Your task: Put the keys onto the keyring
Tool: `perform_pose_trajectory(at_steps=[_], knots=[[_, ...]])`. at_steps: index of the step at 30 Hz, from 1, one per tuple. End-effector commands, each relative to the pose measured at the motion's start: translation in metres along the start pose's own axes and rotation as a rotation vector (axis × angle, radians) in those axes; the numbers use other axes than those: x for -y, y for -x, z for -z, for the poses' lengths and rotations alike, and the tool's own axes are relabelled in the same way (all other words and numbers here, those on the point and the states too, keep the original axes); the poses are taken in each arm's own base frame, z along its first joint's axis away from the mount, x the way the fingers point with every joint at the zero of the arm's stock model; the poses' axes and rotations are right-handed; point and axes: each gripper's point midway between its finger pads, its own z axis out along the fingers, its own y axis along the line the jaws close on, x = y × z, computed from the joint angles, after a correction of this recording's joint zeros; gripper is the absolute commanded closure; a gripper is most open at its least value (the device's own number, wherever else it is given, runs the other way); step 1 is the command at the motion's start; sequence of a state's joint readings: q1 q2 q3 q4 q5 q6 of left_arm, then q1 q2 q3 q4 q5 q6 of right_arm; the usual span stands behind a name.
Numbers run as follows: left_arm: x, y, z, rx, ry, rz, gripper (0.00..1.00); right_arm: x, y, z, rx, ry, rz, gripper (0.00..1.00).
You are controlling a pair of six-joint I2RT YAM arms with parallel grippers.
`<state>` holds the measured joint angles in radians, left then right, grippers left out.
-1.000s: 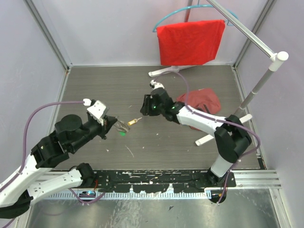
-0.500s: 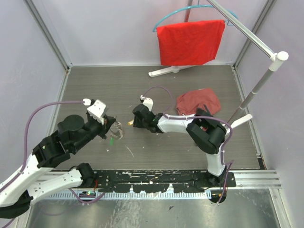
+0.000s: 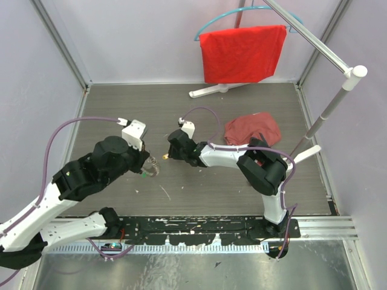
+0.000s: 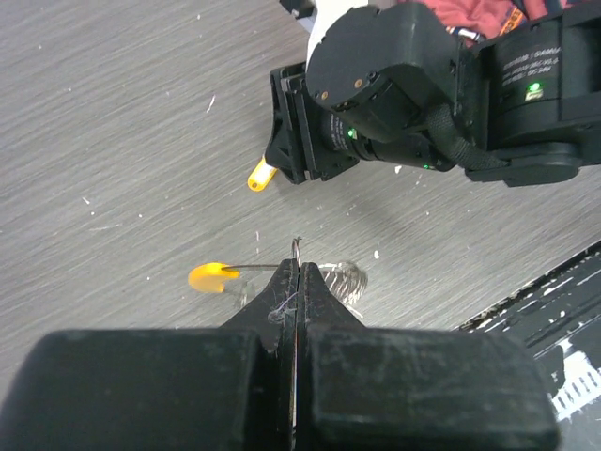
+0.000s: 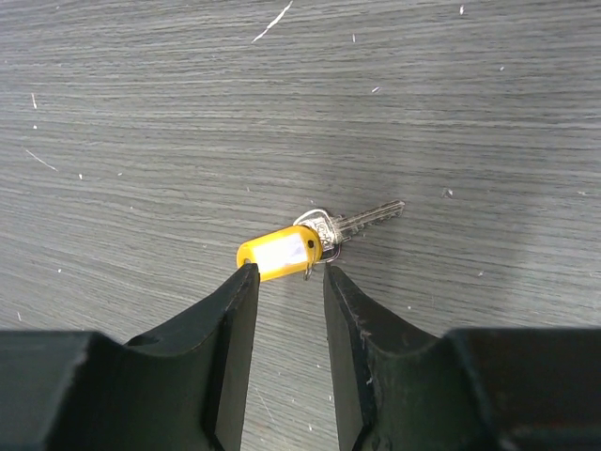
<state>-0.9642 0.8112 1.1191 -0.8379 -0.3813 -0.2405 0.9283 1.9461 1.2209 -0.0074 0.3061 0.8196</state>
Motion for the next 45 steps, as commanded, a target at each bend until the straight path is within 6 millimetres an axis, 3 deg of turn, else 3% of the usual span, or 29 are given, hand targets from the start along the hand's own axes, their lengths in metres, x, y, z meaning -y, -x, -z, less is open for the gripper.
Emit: perform_pose_trajectory(at_steps=[1,5,11,16,22,36,45], knots=[[0.007,0.019,0.011,0.014,-0.043,0.001,1.0,-0.01,0.02,-0.001,0.065,0.015,-0.044,0.61],[0.017,0.017,0.011,0.029,-0.126,-0.101,1.0,-0.008,0.018,-0.004,0.06,0.011,-0.045,0.62],[-0.004,0.029,0.019,0.126,-0.027,-0.039,1.0,0.0,0.018,-0.008,0.052,-0.004,-0.06,0.66],[0.001,0.032,0.022,0.143,-0.062,-0.031,1.0,-0.003,0.015,-0.012,0.037,0.007,-0.063,0.68],[-0.006,0.03,0.022,0.136,-0.025,-0.041,1.0,0.001,0.007,-0.017,0.019,-0.001,-0.065,0.73],[-0.003,0.029,0.023,0.132,-0.039,-0.043,1.0,-0.006,0.008,-0.02,0.018,0.022,-0.066,0.76],[-0.003,0.03,0.025,0.138,-0.043,-0.033,1.0,-0.009,0.008,-0.02,0.022,0.043,-0.058,0.93]])
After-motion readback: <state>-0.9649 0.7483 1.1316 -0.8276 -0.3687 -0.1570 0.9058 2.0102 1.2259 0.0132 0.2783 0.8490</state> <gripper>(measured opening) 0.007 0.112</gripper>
